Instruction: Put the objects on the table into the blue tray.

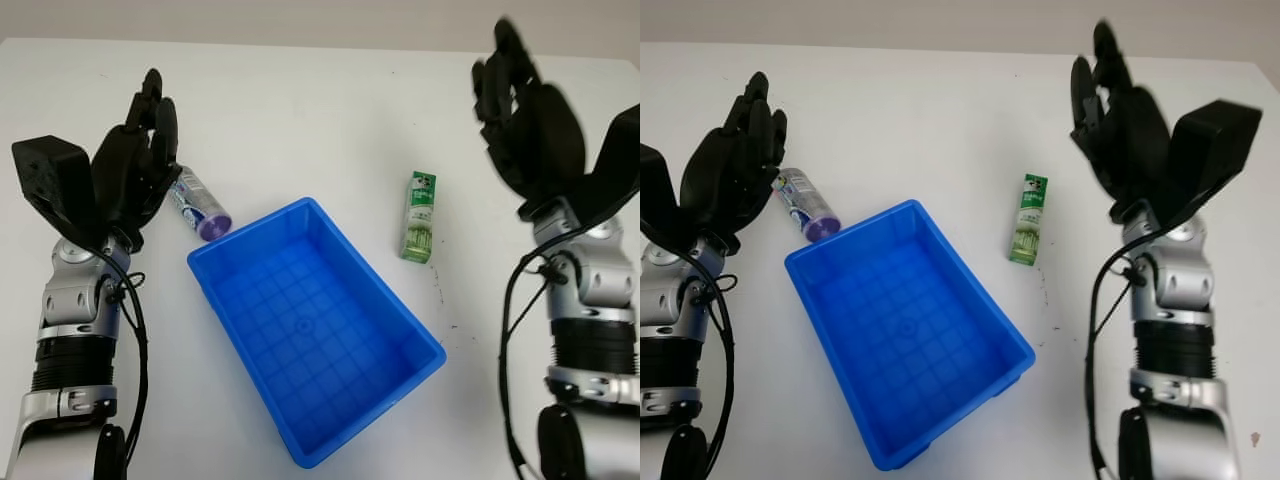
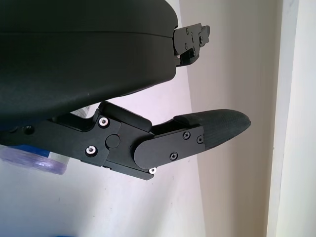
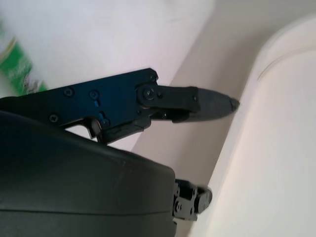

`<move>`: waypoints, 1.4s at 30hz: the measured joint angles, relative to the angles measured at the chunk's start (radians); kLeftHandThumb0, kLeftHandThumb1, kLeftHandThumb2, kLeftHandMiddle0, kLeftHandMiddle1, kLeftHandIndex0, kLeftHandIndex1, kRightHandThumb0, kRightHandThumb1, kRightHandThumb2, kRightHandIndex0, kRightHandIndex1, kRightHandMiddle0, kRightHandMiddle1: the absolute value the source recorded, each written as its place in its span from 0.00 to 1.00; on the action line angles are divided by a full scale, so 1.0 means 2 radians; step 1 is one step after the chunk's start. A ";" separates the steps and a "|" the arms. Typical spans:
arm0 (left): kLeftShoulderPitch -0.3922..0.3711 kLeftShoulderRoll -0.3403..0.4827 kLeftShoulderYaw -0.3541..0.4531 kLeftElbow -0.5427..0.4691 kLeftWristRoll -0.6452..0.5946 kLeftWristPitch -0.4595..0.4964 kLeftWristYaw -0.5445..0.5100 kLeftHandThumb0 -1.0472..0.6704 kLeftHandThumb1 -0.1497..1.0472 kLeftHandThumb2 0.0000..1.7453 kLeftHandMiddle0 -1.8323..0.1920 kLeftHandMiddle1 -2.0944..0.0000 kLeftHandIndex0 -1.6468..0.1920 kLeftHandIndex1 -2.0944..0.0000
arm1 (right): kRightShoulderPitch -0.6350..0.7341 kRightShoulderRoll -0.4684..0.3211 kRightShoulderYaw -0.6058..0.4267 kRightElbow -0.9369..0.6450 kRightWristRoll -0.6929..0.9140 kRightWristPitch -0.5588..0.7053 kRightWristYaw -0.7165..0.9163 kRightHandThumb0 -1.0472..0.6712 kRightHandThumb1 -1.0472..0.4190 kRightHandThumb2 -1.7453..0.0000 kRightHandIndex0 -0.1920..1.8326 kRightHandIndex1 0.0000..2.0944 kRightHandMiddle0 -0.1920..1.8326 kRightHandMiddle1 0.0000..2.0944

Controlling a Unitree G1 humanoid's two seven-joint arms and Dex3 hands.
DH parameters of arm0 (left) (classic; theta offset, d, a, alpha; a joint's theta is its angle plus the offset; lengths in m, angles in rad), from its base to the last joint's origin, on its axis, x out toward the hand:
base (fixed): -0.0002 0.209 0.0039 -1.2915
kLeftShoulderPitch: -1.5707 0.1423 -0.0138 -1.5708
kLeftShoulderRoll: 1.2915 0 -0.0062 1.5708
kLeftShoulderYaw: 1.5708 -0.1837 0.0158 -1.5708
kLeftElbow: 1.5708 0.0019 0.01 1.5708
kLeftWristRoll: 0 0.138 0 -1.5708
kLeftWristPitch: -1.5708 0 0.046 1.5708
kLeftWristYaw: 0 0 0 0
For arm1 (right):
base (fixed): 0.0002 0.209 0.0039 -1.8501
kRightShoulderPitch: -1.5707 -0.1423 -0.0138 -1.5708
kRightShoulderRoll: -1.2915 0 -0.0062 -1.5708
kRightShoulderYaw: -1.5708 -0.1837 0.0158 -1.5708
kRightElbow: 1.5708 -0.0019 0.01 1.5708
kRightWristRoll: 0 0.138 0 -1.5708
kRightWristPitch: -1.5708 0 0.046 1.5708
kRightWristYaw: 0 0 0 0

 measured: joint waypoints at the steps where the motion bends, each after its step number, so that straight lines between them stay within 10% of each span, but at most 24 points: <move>1: -0.001 0.000 0.000 0.001 0.000 -0.002 -0.001 0.15 1.00 0.38 1.00 1.00 1.00 1.00 | -0.009 -0.016 0.009 0.009 -0.018 -0.012 0.008 0.33 0.09 0.97 0.26 0.20 0.06 0.49; 9: -0.001 0.000 0.000 -0.014 0.000 -0.002 -0.002 0.15 1.00 0.38 1.00 1.00 1.00 1.00 | -0.044 -0.143 0.112 0.075 -0.194 -0.187 0.080 0.39 0.22 0.97 0.29 0.09 0.29 0.10; 19: 0.008 0.003 0.001 -0.037 0.000 0.021 -0.002 0.16 1.00 0.38 1.00 1.00 1.00 1.00 | -0.096 -0.220 0.265 0.157 -0.473 -0.467 -0.006 0.44 0.18 0.96 0.31 0.06 0.31 0.04; 25: 0.009 0.006 0.001 -0.037 0.004 0.027 -0.001 0.17 1.00 0.39 1.00 1.00 1.00 1.00 | -0.125 -0.220 0.303 0.186 -0.574 -0.530 -0.144 0.60 0.14 0.96 0.36 0.06 0.36 0.05; 42: 0.009 0.007 -0.002 -0.033 0.017 0.027 0.000 0.17 1.00 0.39 1.00 1.00 1.00 1.00 | -0.166 -0.197 0.396 0.285 -0.679 -0.547 -0.361 0.58 0.12 0.97 0.35 0.03 0.34 0.02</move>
